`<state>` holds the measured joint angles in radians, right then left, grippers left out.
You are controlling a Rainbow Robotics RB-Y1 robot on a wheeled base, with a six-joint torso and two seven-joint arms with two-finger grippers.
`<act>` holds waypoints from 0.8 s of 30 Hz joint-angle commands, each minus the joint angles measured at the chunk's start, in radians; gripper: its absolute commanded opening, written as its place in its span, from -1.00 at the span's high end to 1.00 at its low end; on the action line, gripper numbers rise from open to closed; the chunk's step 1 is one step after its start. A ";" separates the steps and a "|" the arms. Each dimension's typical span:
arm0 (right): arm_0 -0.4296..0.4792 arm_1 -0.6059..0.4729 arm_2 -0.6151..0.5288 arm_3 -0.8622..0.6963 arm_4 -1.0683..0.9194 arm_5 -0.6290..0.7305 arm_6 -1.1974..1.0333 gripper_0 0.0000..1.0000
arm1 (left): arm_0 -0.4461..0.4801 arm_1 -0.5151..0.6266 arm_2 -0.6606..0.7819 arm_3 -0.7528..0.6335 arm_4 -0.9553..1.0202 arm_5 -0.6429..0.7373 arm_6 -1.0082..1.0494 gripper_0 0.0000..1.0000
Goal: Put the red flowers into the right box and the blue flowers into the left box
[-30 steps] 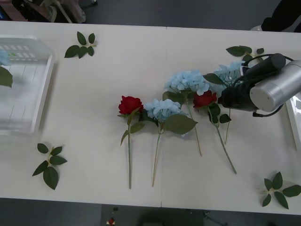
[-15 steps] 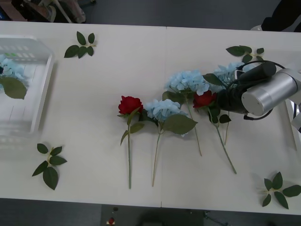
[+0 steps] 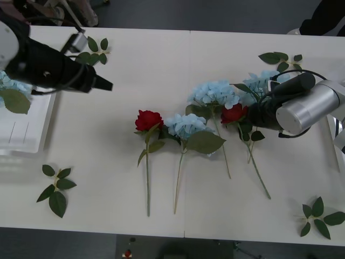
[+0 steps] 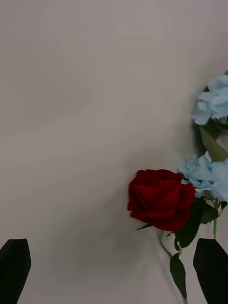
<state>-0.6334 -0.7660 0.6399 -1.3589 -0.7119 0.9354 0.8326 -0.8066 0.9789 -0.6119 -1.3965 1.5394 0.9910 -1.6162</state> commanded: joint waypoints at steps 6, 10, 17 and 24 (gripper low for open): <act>-0.051 -0.236 -0.091 -0.071 -0.297 -0.020 0.278 1.00 | 0.118 -0.111 -0.103 -0.194 -0.243 -0.037 0.075 -1.00; -0.028 -0.351 -0.137 -0.101 -0.558 -0.049 0.537 1.00 | 0.109 -0.126 -0.187 -0.249 -0.326 -0.075 0.154 -1.00; 0.130 -0.392 -0.264 -0.278 -0.946 -0.176 0.869 1.00 | 0.076 -0.215 -0.253 -0.256 -0.481 -0.075 0.280 -1.00; 0.210 -0.323 -0.316 -0.379 -1.218 -0.175 1.307 1.00 | 0.064 -0.177 -0.252 -0.322 -0.518 -0.098 0.272 -1.00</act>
<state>-0.4082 -1.1156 0.3022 -1.6989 -1.8495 0.7702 2.0874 -0.7022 0.7418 -0.8772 -1.6394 1.0173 0.9168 -1.3633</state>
